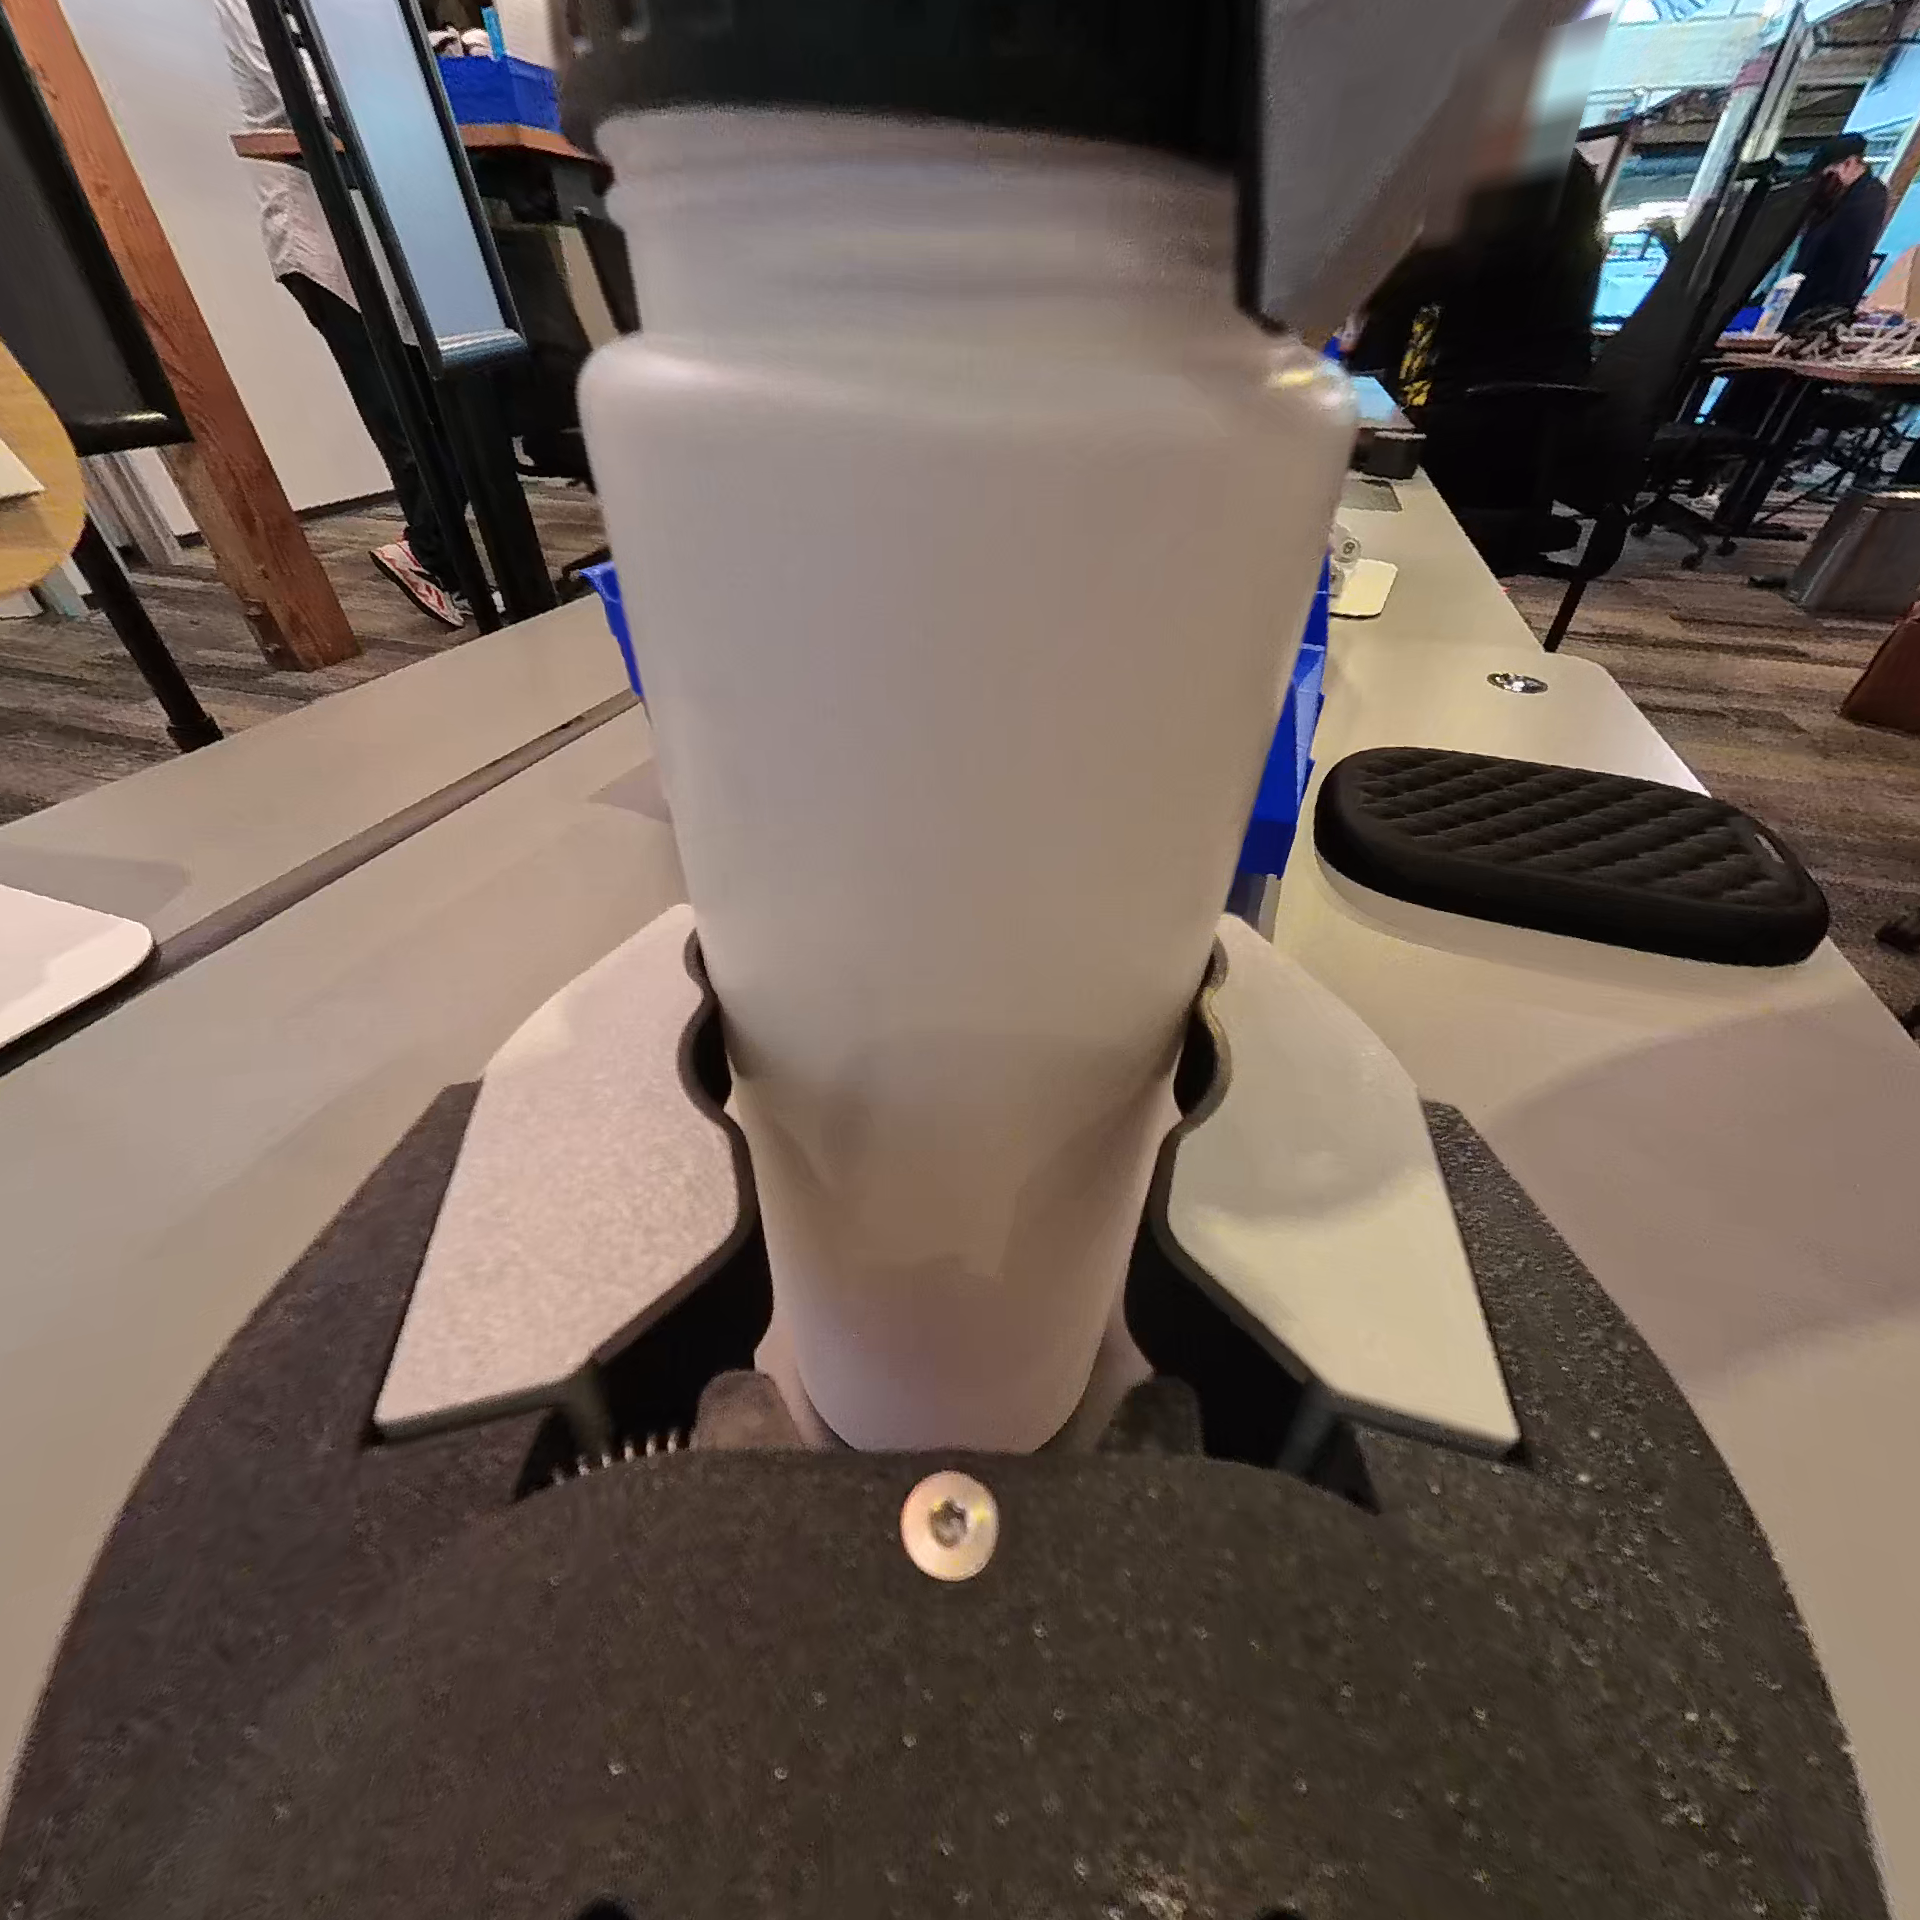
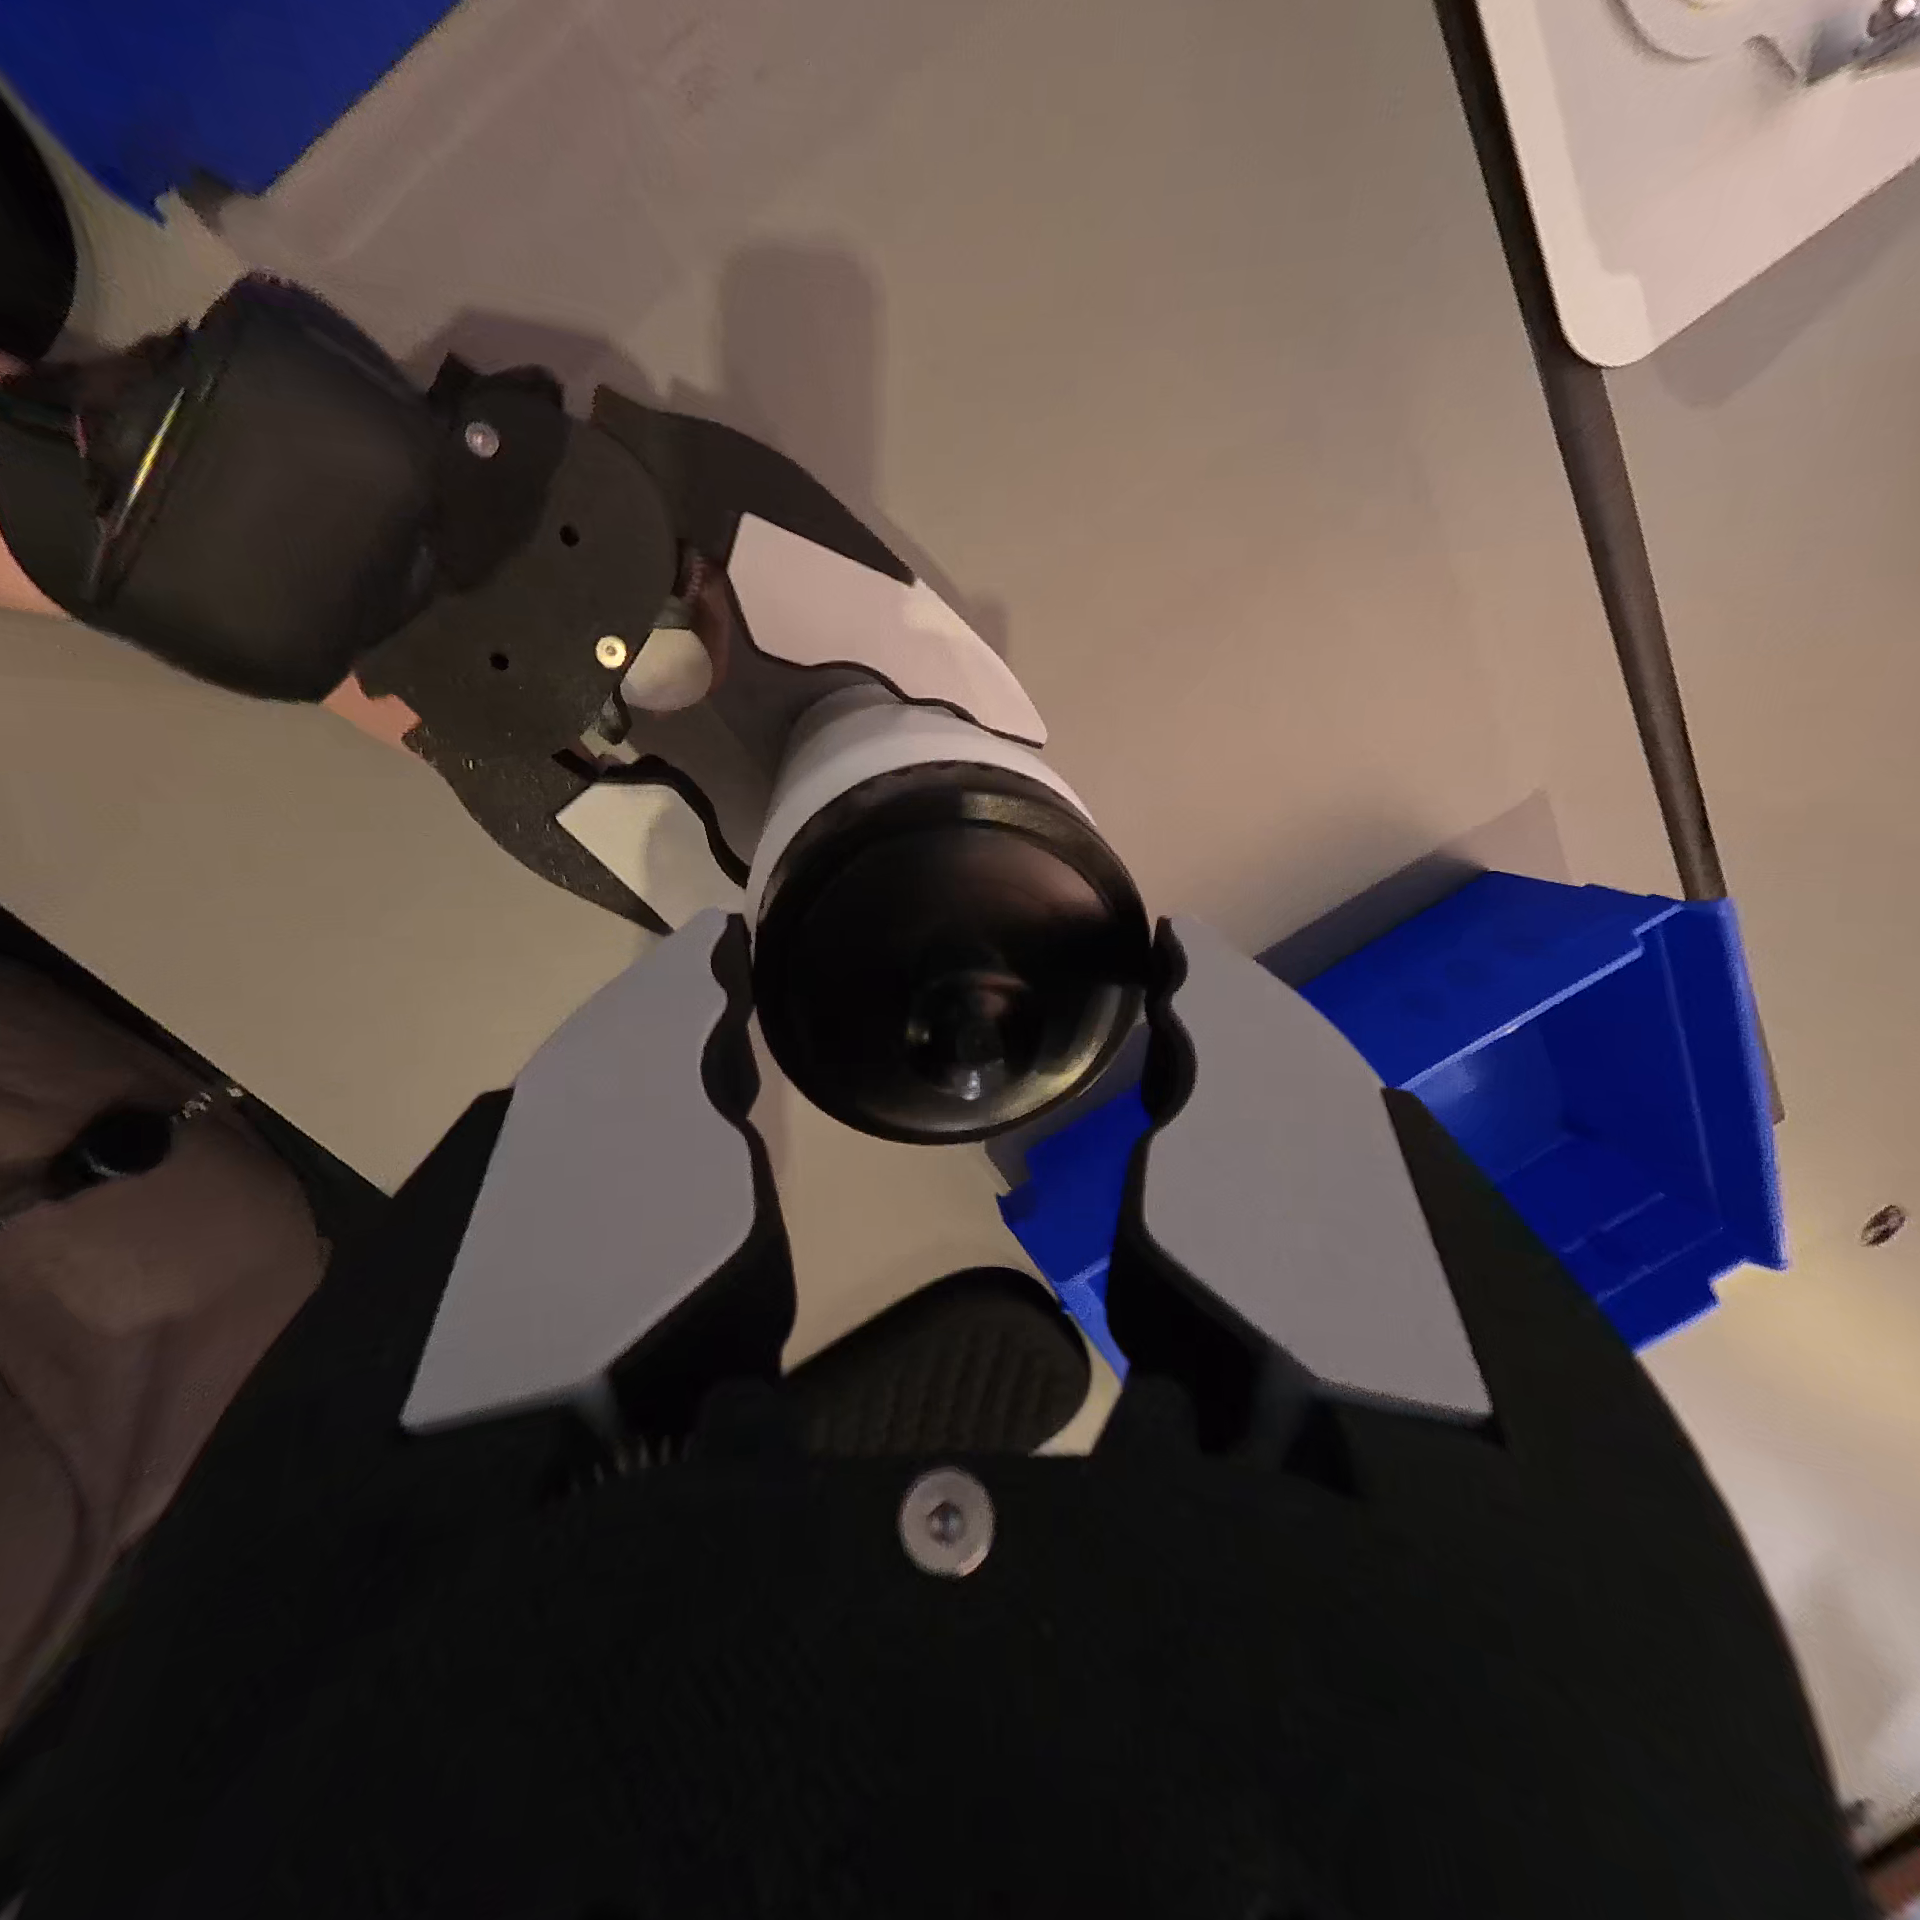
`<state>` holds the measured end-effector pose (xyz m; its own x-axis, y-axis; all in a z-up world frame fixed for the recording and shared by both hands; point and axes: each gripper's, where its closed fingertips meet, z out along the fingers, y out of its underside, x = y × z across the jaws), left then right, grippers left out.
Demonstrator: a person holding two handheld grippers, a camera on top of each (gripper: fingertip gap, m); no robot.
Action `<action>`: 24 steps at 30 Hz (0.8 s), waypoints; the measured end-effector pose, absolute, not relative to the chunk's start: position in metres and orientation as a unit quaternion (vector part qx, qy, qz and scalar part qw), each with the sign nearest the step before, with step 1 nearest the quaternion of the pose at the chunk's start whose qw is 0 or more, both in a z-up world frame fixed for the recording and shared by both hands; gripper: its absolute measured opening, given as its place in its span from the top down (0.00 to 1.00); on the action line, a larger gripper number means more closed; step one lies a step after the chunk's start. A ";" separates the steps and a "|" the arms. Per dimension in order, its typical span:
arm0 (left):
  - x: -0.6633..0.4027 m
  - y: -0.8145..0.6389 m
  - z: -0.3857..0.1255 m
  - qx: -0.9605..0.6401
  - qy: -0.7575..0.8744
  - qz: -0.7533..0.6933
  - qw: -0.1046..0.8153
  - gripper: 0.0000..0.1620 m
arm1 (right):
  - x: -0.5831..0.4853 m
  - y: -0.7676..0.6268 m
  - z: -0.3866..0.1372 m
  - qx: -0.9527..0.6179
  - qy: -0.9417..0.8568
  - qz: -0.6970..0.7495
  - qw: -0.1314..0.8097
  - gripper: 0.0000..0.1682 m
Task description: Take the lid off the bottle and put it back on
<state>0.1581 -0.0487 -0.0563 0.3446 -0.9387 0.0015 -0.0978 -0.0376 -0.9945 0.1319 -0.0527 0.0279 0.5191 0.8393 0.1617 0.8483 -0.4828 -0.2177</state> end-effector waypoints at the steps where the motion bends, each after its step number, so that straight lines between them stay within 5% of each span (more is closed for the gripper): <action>1: 0.158 -0.049 -0.056 -0.607 0.431 -0.387 0.544 0.47 | 0.132 -0.054 0.028 -0.850 -0.510 -0.019 0.129 0.56; 12: 0.161 -0.064 -0.056 -0.564 0.479 -0.443 0.506 0.47 | 0.132 -0.064 0.026 -0.686 -0.722 -0.049 0.080 0.55; 24: 0.168 -0.062 -0.058 -0.608 0.452 -0.388 0.524 0.47 | 0.135 -0.055 0.025 -0.903 -0.422 0.001 0.082 0.56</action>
<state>0.1681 -0.0616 -0.0578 0.2891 -0.9573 -0.0014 -0.1433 -0.0419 -0.9888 0.1353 -0.0548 0.0252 0.6435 0.7625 0.0666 0.7621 -0.6302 -0.1486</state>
